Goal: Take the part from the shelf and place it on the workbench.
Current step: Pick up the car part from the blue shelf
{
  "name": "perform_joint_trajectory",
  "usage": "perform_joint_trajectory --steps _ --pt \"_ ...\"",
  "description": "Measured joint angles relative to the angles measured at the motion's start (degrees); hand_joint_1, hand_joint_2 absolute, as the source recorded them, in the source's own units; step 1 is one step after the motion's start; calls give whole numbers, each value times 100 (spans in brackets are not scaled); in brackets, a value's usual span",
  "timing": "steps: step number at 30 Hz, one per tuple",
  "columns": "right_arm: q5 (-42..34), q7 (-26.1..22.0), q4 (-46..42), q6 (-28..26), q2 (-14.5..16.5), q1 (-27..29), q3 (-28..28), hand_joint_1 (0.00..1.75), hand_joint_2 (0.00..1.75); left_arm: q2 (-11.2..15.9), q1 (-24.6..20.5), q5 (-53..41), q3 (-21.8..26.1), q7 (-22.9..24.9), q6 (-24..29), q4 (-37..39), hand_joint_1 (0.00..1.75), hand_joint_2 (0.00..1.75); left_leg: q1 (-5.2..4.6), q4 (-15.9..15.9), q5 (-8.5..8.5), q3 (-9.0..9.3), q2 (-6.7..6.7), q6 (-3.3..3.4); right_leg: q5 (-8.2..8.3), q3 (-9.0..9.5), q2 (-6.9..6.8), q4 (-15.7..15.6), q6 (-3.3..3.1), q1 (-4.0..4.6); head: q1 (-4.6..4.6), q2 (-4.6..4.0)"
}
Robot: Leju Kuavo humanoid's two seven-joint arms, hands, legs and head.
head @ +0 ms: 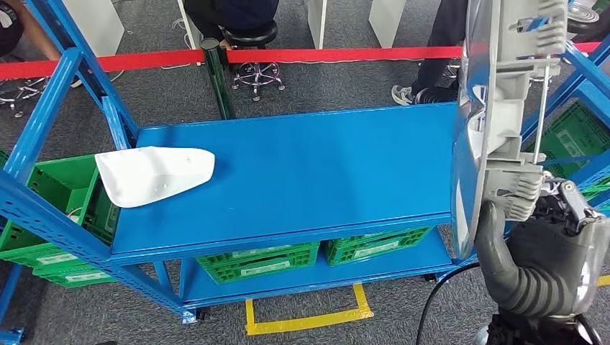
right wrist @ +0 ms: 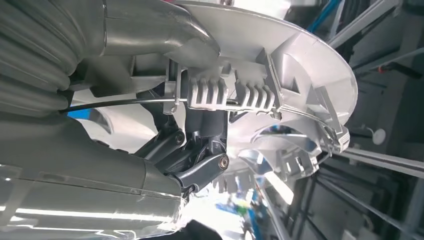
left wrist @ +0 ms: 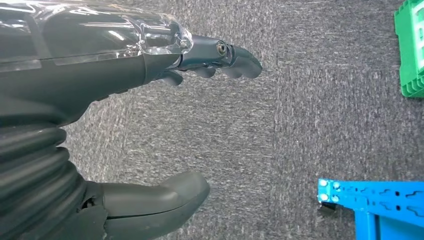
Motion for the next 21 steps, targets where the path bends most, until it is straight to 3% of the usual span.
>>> perform_joint_trajectory --steps 8,21 --pt "-1092 -746 107 -82 186 -47 538 175 175 -72 14 -2 1 56 -189 5 0 175 0 0 0 0 21 0 0 -2 0 1 0 0 0 0" --pt "-1980 -966 500 -106 383 -160 810 175 175 -128 -77 -135 2 249 119 17 0 175 -20 4 -5 -1 30 6 4 -5 6 -3 0 -8 -3 0"
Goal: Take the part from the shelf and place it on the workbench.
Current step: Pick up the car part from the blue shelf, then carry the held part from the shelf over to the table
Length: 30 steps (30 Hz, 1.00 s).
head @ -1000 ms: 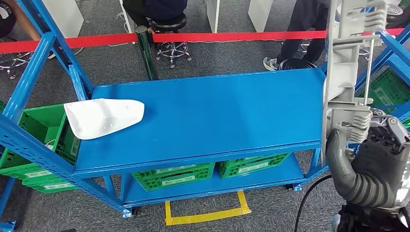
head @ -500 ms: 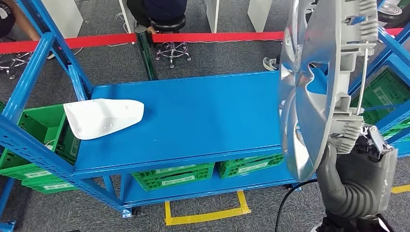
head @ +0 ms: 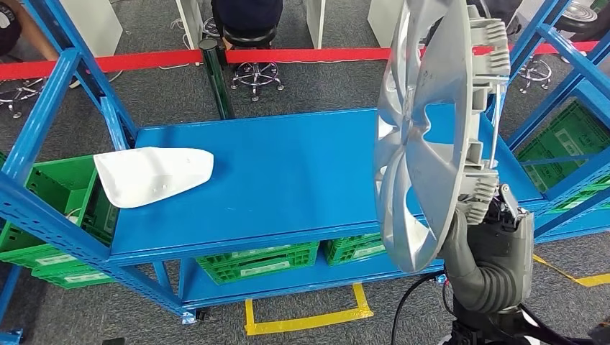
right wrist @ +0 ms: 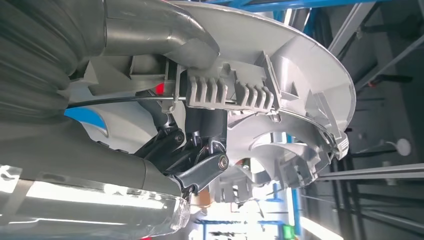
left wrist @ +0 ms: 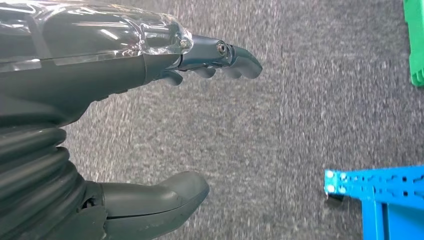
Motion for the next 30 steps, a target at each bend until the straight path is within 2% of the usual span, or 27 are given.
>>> perform_joint_trajectory --steps 7,9,11,12,13,15,16,17,18,20,21,22,24,26,27,28,30 --pt "-247 181 143 194 2 -91 -355 175 175 161 -16 -74 0 -127 263 0 0 175 -48 23 -32 -5 -1 51 6 4 0 -18 35 -44 -10 0" --pt "-290 191 202 196 3 -85 -432 175 175 226 12 -163 0 -176 368 0 0 175 -59 18 -25 -4 0 91 24 19 4 -41 72 -53 -16 0" --pt "-376 132 263 193 3 -65 -507 175 175 263 39 -232 0 -179 449 0 0 175 -38 -36 18 13 7 153 -59 -5 8 23 91 -52 -2 -1" --pt "-425 82 292 192 2 -55 -544 175 175 270 54 -256 0 -163 483 0 0 175 -27 -66 38 18 13 179 -193 -83 9 199 84 -46 28 -1" --pt "-461 32 320 191 1 -47 -576 175 175 273 77 -279 0 -139 512 0 0 175 -24 -82 51 20 21 197 -386 -223 10 506 75 -40 68 -1" --pt "-483 -18 371 192 -1 -43 -628 175 175 273 131 -324 0 -78 566 0 0 175 -48 -84 55 10 36 205 -743 -597 13 1306 63 -30 125 0" --pt "-482 -18 394 193 -1 -43 -650 175 175 271 154 -345 0 -50 590 0 0 175 -61 -83 55 8 40 205 -798 -733 13 1580 56 -28 135 0" --pt "-482 -11 414 195 -1 -43 -668 175 175 267 168 -360 0 -28 609 0 0 175 -72 -81 56 6 39 205 -728 -782 13 1653 41 -25 138 0" --pt "-482 -3 429 198 -1 -45 -680 175 175 257 178 -369 0 -14 620 1 0 175 -80 -78 57 8 33 201 -540 -722 13 1489 16 -18 146 0" --pt "-484 6 449 206 1 -55 -689 175 175 228 192 -375 0 -4 629 3 0 175 -89 -71 67 8 15 183 -99 -412 23 763 -65 9 170 -1" --pt "-484 7 454 209 2 -61 -693 175 175 210 197 -377 0 -2 632 4 0 175 -89 -69 83 -4 5 155 38 -274 29 439 -101 32 169 -1" --pt "-485 8 457 212 2 -66 -700 175 175 197 204 -378 0 0 636 5 0 175 -84 -68 106 -23 0 117 96 -199 36 244 -130 56 170 -1" --pt "-486 8 467 221 3 -73 -713 175 175 175 225 -380 0 -2 637 8 0 175 -61 -82 169 -64 -5 18 115 -196 37 149 -165 99 166 -1" --pt "-484 8 481 237 4 -83 -716 175 175 153 249 -380 0 -20 633 13 0 175 -38 -53 122 -102 -8 -60 191 -219 8 66 -243 94 161 -1" --pt "-473 6 491 243 7 -89 -713 175 175 139 258 -380 0 -30 632 14 0 175 -33 64 -13 -150 -16 -87 243 -238 -10 22 -291 87 131 -1" --pt "-458 5 502 246 13 -93 -709 175 175 130 265 -380 0 -36 634 15 0 175 -29 295 -227 -233 -26 -106 294 -266 -29 -11 -330 82 82 -1" --pt "-406 5 532 236 34 -97 -700 175 175 115 291 -380 -2 -25 642 15 0 175 -28 968 -688 -442 -45 -141 358 -359 -47 -2 -361 101 -15 -1"
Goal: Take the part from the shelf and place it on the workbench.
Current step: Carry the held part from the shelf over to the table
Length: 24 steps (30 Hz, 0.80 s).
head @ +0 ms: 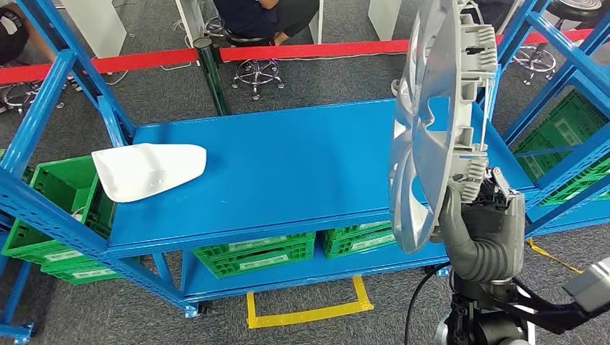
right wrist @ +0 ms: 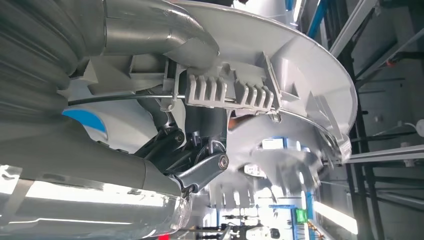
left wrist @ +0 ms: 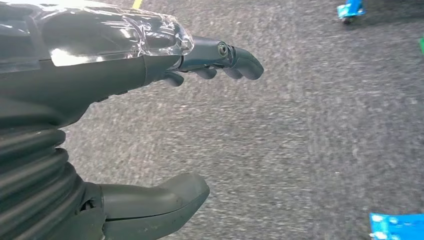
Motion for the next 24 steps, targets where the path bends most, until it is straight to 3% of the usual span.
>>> perform_joint_trajectory --steps 1,2,3,5,7,11,13,15,16,17,18,19,21,22,24 --pt "31 2 15 -18 14 5 7 175 175 -9 24 0 -3 21 7 0 0 175 0 275 -119 -63 -4 -16 26 -53 -6 18 1 7 -32 1" --pt "64 8 28 -45 24 11 13 175 175 -21 52 0 -8 49 16 0 0 175 1 387 -121 -44 -5 -29 49 -109 -10 43 7 10 -51 1" --pt "90 17 38 -78 30 16 18 175 175 -35 79 -1 -13 83 31 0 0 175 5 294 -18 75 -2 -37 69 -165 -12 76 20 8 -69 1" --pt "92 38 46 -151 38 21 27 175 175 -58 107 -3 -27 178 79 0 0 175 19 -384 252 551 4 -48 96 -270 -13 161 55 1 -108 0" --pt "14 49 56 -224 42 7 28 175 175 -75 108 2 -64 300 151 -1 0 175 12 -973 344 907 -9 -2 127 -345 -11 234 119 11 -132 -1" --pt "-279 45 116 -289 42 -32 -8 175 175 -103 95 45 -123 398 232 -2 0 175 -10 -1094 414 876 -22 192 166 -412 4 268 271 5 -132 -1" --pt "-421 39 152 -285 34 -35 -46 175 175 -119 66 66 -133 381 239 -2 0 175 -10 -1110 513 775 -19 312 -185 -528 13 587 309 -3 -97 -2" --pt "-481 38 197 -287 26 -25 -89 175 175 -134 49 58 -152 370 239 -2 0 175 -46 -1104 617 642 -20 380 -727 -703 21 1287 322 1 -30 -2" --pt "-493 38 220 -290 26 -12 -107 175 175 -145 49 43 -165 375 241 -2 0 175 -70 -1101 670 572 -21 399 -896 -755 25 1609 317 6 -2 -1" --pt "-499 38 243 -293 26 7 -119 175 175 -160 53 26 -186 387 243 -2 0 175 -96 -1098 720 504 -21 412 -941 -743 27 1790 301 13 26 -1" --pt "-497 38 266 -295 26 28 -126 175 175 -179 62 13 -225 411 245 -2 0 175 -124 -1095 769 439 -23 422 -865 -643 30 1777 267 28 50 -1" --pt "-483 40 289 -299 25 44 -128 175 175 -201 70 6 -272 443 246 -2 0 175 -153 -1094 818 380 -25 427 -711 -452 34 1560 211 52 68 -1" --pt "-392 74 322 -310 13 51 -126 175 175 -257 82 4 -360 511 251 -3 0 175 -202 -1093 910 288 -25 425 -459 108 47 749 29 140 87 -1" --pt "-319 106 325 -317 1 43 -123 175 175 -281 86 3 -390 540 262 -3 0 175 -214 -1093 957 255 -17 408 -426 351 49 355 -44 177 80 0" --pt "-183 180 317 -325 -19 12 -113 175 175 -313 98 -2 -449 585 285 -4 0 175 -205 -1105 1059 202 12 353 -438 557 55 -52 -117 234 63 0"
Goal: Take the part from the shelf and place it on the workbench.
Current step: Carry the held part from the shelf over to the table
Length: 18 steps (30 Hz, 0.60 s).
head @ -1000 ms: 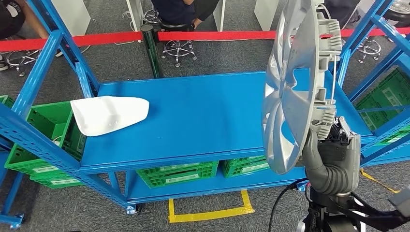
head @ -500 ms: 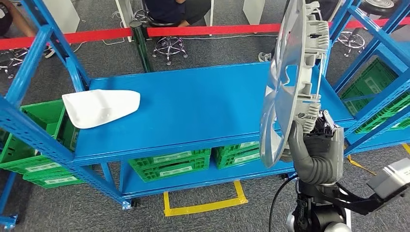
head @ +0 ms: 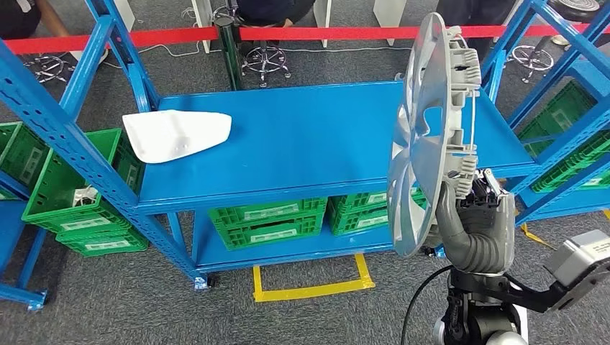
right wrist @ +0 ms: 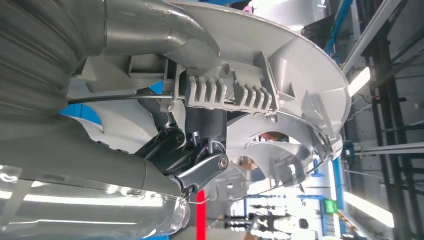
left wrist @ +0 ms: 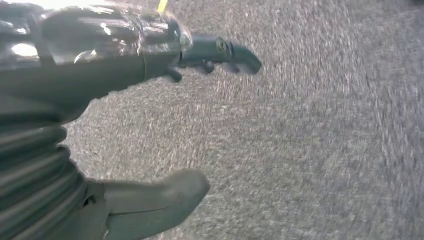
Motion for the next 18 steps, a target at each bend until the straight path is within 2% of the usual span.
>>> perform_joint_trajectory --steps 2,3,4,5,6,7,8,9,10,11,12,13,14,15,17,18 --pt "66 45 -3 0 -2 -48 15 175 175 -2 13 -4 -48 21 14 -2 0 175 13 -13 51 -45 17 -64 109 -40 -11 -109 -7 0 18 -1" --pt "78 58 -3 1 -1 -70 23 175 175 -4 15 -4 -70 25 17 -3 0 175 17 51 -51 -86 12 -96 183 -76 -26 -157 -26 -16 13 -1" --pt "86 65 -2 1 -1 -88 30 175 175 -4 16 -4 -91 28 21 -5 0 175 25 208 -249 -145 1 -129 261 -127 -42 -197 -36 -38 -9 -1" --pt "90 67 -1 2 1 -98 38 175 175 -3 15 -4 -113 30 23 -6 0 175 49 471 -530 -223 -12 -164 327 -189 -55 -204 -39 -55 -40 -1" --pt "91 67 0 2 2 -101 45 175 175 0 15 -4 -131 32 24 -7 0 175 81 811 -801 -304 -18 -203 380 -270 -59 -190 -45 -63 -74 -1" --pt "91 68 3 2 3 -104 52 175 175 4 15 -4 -143 36 25 -7 0 175 112 1147 -978 -363 -22 -245 431 -358 -68 -164 -31 -70 -97 -1" --pt "90 68 8 2 4 -108 60 175 175 6 15 5 -153 38 31 -8 0 175 143 1390 -1023 -374 -22 -287 481 -455 -76 -127 -11 -83 -109 -2" --pt "90 68 15 2 5 -117 67 175 175 7 15 24 -160 38 41 -8 0 175 173 1484 -943 -315 -19 -329 524 -561 -84 -79 16 -103 -122 -2" --pt "88 69 24 5 7 -131 72 175 175 8 13 46 -166 34 55 -9 0 175 204 1390 -782 -166 -14 -373 558 -671 -88 -15 48 -128 -133 -2" --pt "86 70 31 12 8 -151 78 175 175 10 5 67 -171 29 71 -10 0 175 242 1108 -644 80 -6 -420 584 -784 -90 70 83 -153 -146 -2" --pt "85 70 35 21 8 -174 83 175 175 13 -12 76 -175 24 84 -11 0 175 260 743 -612 356 -1 -465 600 -894 -89 163 121 -169 -170 -2" --pt "84 72 36 35 8 -204 89 175 175 16 -34 71 -179 21 98 -13 0 175 270 409 -655 580 1 -465 615 -982 -87 252 158 -176 -186 -2" --pt "85 74 33 59 7 -238 98 175 175 18 -55 57 -183 20 111 -15 0 175 269 170 -734 717 -1 -438 634 -1045 -86 321 199 -176 -195 -2" --pt "89 77 31 88 5 -272 109 175 175 19 -72 40 -187 20 122 -17 0 175 250 71 -798 751 -8 -381 662 -1078 -85 352 239 -175 -198 -2" --pt "99 82 28 158 3 -340 131 175 175 21 -85 16 -189 22 142 -21 0 175 242 58 -753 676 -7 -225 716 -1112 -80 362 313 -188 -187 -2" --pt "103 86 28 193 2 -368 139 175 175 23 -94 11 -189 25 152 -22 0 175 240 56 -697 628 -5 -153 635 -1150 -70 411 345 -199 -183 -2"
